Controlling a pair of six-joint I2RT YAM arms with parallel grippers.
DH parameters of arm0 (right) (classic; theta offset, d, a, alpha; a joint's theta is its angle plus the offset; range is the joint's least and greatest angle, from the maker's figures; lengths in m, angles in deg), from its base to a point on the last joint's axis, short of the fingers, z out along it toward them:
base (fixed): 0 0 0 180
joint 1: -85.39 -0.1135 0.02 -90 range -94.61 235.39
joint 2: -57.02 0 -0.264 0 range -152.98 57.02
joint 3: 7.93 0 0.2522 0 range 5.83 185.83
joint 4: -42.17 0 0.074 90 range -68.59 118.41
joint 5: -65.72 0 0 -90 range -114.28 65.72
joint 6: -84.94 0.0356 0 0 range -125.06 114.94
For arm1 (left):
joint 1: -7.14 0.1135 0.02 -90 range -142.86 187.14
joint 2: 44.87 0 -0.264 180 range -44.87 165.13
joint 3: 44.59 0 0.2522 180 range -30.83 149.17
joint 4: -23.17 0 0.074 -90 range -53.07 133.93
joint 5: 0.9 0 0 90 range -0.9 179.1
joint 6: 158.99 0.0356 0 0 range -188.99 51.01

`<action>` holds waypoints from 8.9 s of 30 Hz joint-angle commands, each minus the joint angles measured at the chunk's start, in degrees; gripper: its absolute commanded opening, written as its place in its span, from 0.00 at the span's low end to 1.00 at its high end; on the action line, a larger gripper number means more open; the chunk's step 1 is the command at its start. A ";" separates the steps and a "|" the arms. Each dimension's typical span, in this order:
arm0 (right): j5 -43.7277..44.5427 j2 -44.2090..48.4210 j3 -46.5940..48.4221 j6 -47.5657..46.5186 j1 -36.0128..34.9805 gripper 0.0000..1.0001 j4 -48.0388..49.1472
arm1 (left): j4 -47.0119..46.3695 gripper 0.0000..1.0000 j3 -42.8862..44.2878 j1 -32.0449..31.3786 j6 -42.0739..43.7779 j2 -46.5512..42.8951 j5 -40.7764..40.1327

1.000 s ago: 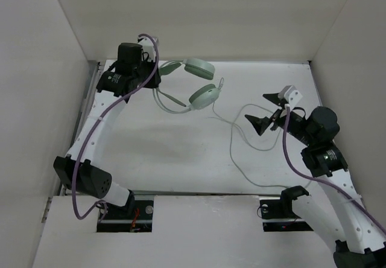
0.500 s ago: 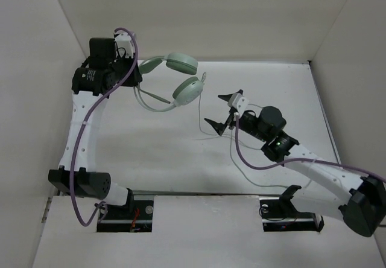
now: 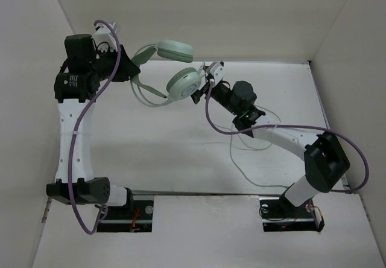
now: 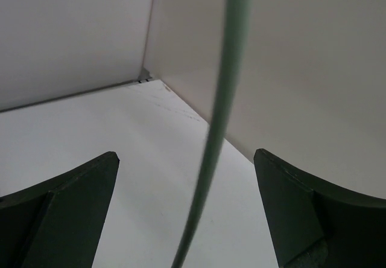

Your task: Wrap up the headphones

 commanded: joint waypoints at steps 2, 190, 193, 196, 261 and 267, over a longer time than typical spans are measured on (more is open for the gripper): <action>2.46 -3.31 5.08 7.32 0.50 1.00 6.94 | -6.31 0.00 5.86 3.12 -8.19 -0.08 6.57; 1.28 5.39 32.15 -35.43 1.56 0.00 -70.33 | -31.64 0.00 -8.55 -18.31 9.10 10.30 -55.58; 12.02 4.24 32.51 -46.16 1.03 0.00 -63.49 | -27.51 0.00 -9.43 -21.03 9.81 11.00 -52.68; 18.62 2.93 31.55 -55.21 1.03 0.00 -53.38 | -23.82 0.00 -9.96 -24.10 10.51 11.44 -48.03; -50.27 -0.15 -1.07 61.82 12.90 0.29 -4.22 | -32.77 0.00 11.66 -15.06 -19.28 8.36 -9.34; -50.62 -1.47 -2.20 65.25 8.95 0.32 -0.63 | -33.38 0.00 15.61 -13.31 -20.95 10.03 -13.99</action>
